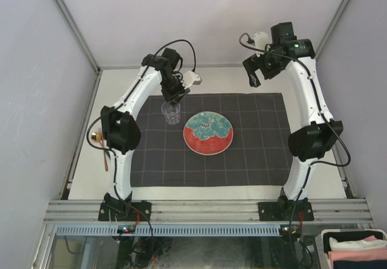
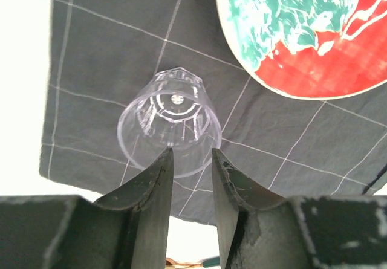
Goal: Set the dinner table for one person
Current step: Place the cup on the napkin, then pick up the cup with the napkin, then place the cup on the napkin.
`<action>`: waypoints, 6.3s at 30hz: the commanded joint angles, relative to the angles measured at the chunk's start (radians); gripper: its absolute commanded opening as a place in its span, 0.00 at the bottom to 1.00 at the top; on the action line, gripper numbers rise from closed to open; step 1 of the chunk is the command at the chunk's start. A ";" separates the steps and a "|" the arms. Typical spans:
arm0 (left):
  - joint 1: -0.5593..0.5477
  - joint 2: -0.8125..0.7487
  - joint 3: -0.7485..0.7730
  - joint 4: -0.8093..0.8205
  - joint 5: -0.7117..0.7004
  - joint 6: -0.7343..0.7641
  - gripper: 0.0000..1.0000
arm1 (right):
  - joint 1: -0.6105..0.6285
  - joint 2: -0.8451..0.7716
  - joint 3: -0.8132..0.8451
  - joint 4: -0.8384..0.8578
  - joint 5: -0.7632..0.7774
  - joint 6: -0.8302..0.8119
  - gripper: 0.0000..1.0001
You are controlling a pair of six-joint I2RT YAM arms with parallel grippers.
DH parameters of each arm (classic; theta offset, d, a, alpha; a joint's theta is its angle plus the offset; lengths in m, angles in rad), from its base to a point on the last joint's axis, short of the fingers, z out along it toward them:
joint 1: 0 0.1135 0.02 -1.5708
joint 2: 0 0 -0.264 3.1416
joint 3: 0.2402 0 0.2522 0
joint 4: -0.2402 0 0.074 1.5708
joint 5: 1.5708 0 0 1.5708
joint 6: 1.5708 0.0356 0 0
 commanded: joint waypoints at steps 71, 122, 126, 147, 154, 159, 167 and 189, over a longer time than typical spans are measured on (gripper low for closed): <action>0.447 -1.079 -0.822 0.184 -0.536 -0.124 0.61 | 0.649 0.619 0.126 0.437 -0.303 -0.290 0.76; 0.446 -0.890 -0.747 0.249 -0.456 -0.174 0.59 | 0.019 0.123 -0.130 0.170 -0.143 -0.251 0.00; 0.446 -0.839 -0.694 0.241 -0.444 -0.169 0.59 | -0.016 0.140 -0.164 0.142 -0.162 -0.256 0.00; 0.411 -0.726 -0.546 0.171 -0.468 -0.198 0.57 | -0.015 0.378 -0.035 0.113 -0.183 -0.311 0.00; 0.393 -0.712 -0.544 0.165 -0.500 -0.201 0.56 | -0.001 0.430 0.023 0.115 -0.204 -0.302 0.00; 0.386 -0.689 -0.511 0.157 -0.513 -0.200 0.56 | 0.005 0.443 0.003 0.147 -0.206 -0.308 0.00; 0.370 -0.671 -0.479 0.138 -0.523 -0.198 0.55 | 0.021 0.476 0.003 0.191 -0.214 -0.272 0.00; 0.368 -0.679 -0.484 0.127 -0.516 -0.190 0.55 | 0.026 0.467 -0.075 0.209 -0.200 -0.281 0.00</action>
